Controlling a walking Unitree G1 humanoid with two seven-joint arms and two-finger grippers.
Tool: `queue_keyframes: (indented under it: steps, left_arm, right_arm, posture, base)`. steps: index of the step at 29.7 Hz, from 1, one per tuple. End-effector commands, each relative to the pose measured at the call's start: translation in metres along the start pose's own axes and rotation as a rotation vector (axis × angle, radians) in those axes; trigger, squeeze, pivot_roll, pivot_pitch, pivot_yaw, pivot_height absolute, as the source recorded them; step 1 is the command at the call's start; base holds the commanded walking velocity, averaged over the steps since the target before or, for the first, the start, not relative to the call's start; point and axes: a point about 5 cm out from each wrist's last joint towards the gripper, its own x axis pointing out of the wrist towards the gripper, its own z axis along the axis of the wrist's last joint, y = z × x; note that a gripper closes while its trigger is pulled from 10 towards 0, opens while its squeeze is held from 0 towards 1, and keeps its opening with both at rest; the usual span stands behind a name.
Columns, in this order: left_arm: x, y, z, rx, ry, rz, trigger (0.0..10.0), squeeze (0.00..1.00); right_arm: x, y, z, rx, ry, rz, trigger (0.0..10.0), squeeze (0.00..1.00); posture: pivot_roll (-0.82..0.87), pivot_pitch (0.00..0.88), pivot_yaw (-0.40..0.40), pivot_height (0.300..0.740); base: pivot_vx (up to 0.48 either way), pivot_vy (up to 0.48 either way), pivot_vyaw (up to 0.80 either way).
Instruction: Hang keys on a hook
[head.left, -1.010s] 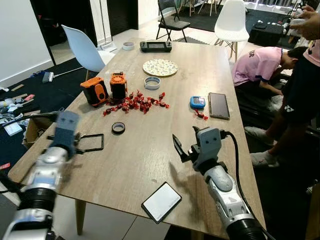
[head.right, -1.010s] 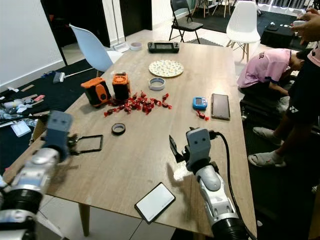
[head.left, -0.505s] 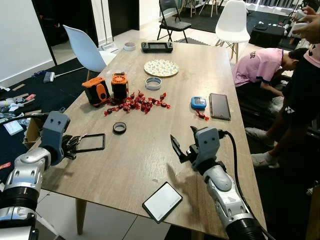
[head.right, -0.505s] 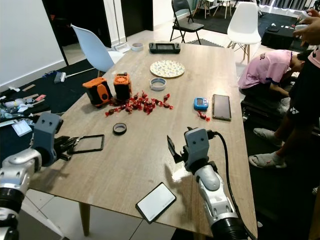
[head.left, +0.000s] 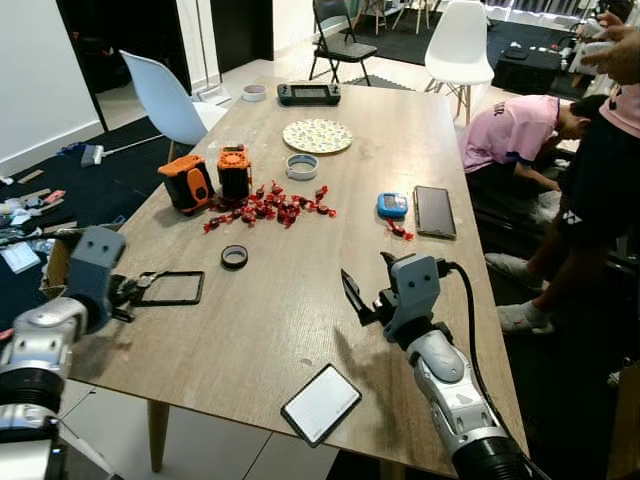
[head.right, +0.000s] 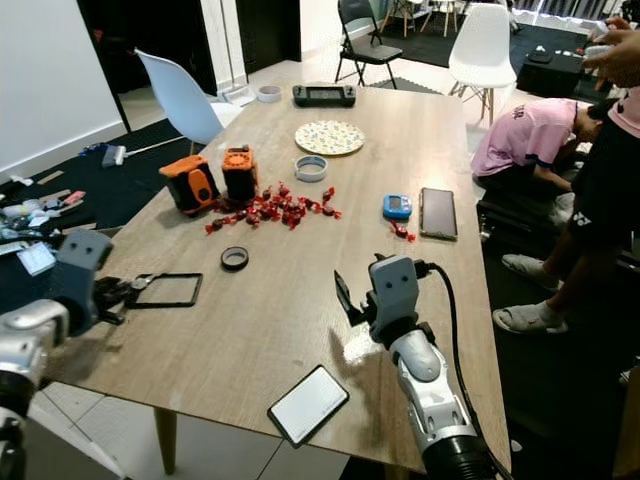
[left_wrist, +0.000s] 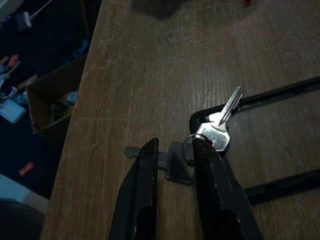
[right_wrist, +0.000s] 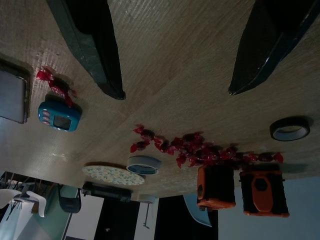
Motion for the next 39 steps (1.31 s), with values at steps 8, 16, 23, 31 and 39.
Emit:
queue_keyframes:
  steps: [8,16,23,31,39]
  left_arm:
    - [-0.006,0.014,-0.005,0.011,0.018,0.043,10.0,0.00]
    - [0.000,0.008,-0.009,-0.007,0.029,0.081,10.0,0.00]
    - [0.003,0.004,-0.009,-0.021,0.029,0.054,10.0,0.00]
    - [0.003,0.001,-0.009,-0.058,0.014,0.001,10.0,0.00]
    - [0.008,-0.007,-0.014,-0.056,0.026,0.005,10.0,0.00]
  right_arm:
    - [0.000,0.006,-0.002,0.010,0.011,0.019,10.0,0.00]
    - [-0.001,0.005,-0.002,0.009,0.014,0.016,10.0,0.00]
    - [-0.003,0.003,-0.003,0.008,0.015,0.009,10.0,0.00]
    - [-0.003,0.004,-0.004,0.009,0.019,0.009,10.0,0.00]
    - [-0.001,0.006,-0.003,0.012,0.018,0.016,10.0,0.00]
  posture:
    - [0.14,0.149,-0.028,0.740]
    - [0.13,0.155,-0.026,0.740]
    - [0.12,0.157,-0.019,0.740]
    - [0.13,0.160,-0.022,0.740]
    - [0.13,0.163,-0.025,0.740]
  base:
    - [0.000,0.000,0.00]
    - [0.000,0.000,0.00]
    - [0.000,0.000,0.00]
    - [0.000,0.000,0.00]
    - [0.000,0.000,0.00]
